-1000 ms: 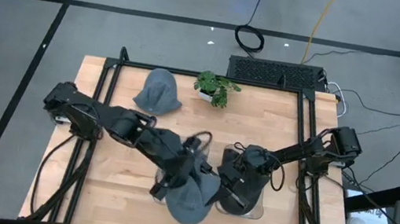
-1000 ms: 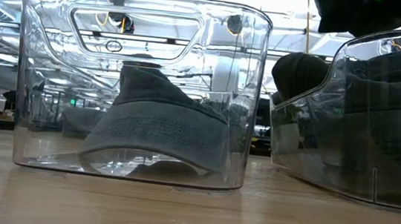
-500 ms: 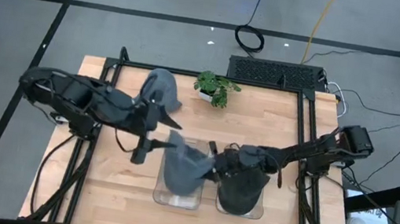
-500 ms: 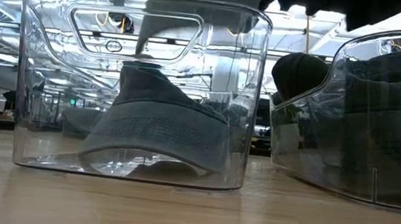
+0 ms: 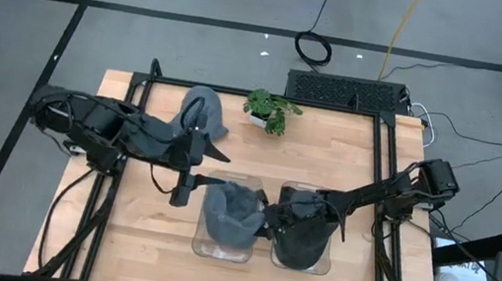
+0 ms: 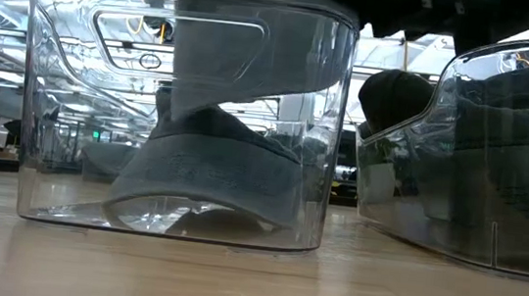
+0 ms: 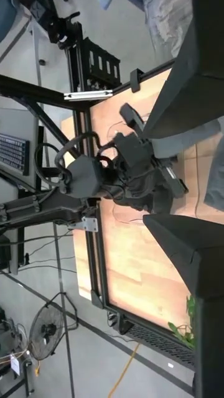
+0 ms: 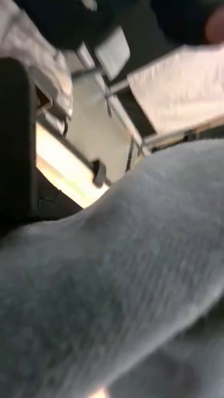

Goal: Pick & Place hat
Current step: Put the bottom gray cap into the left transparent bin

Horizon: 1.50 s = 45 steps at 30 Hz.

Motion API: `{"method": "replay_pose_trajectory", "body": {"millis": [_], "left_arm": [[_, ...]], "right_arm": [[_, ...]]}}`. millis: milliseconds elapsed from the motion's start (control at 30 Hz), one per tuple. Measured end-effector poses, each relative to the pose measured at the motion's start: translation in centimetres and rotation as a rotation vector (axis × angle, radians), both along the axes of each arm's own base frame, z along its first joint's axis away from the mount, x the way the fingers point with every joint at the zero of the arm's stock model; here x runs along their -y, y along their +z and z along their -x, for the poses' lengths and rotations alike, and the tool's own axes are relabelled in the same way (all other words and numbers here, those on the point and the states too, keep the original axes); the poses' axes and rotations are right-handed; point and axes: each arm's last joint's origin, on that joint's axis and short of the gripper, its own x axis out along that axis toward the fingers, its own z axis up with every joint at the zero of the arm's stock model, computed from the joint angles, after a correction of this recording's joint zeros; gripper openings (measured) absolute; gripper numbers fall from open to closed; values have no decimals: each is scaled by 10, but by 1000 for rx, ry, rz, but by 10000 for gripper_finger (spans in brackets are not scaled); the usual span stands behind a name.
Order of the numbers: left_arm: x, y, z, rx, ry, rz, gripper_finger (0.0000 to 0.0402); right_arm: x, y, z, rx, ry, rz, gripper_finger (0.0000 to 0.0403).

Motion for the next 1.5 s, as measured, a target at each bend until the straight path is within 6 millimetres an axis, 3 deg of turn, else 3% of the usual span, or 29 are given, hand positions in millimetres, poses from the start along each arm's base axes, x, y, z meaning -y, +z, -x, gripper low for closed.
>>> {"method": "replay_pose_trajectory", "body": {"millis": [333, 767, 1033, 1400, 1500], "left_arm": [[0, 0, 0, 0, 0, -2, 216], [0, 0, 0, 1, -2, -7, 213], [0, 0, -1, 2, -1, -7, 214], [0, 3, -2, 40, -1, 8, 214], [0, 4, -2, 42, -1, 9, 214]], "right_arm": [[-5, -4, -1, 18, 60, 40, 0], [-11, 8, -8, 82, 71, 31, 0], [-15, -11, -25, 38, 36, 68, 0], [-14, -14, -26, 15, 29, 88, 0], [-15, -18, -24, -2, 98, 117, 0]]}}
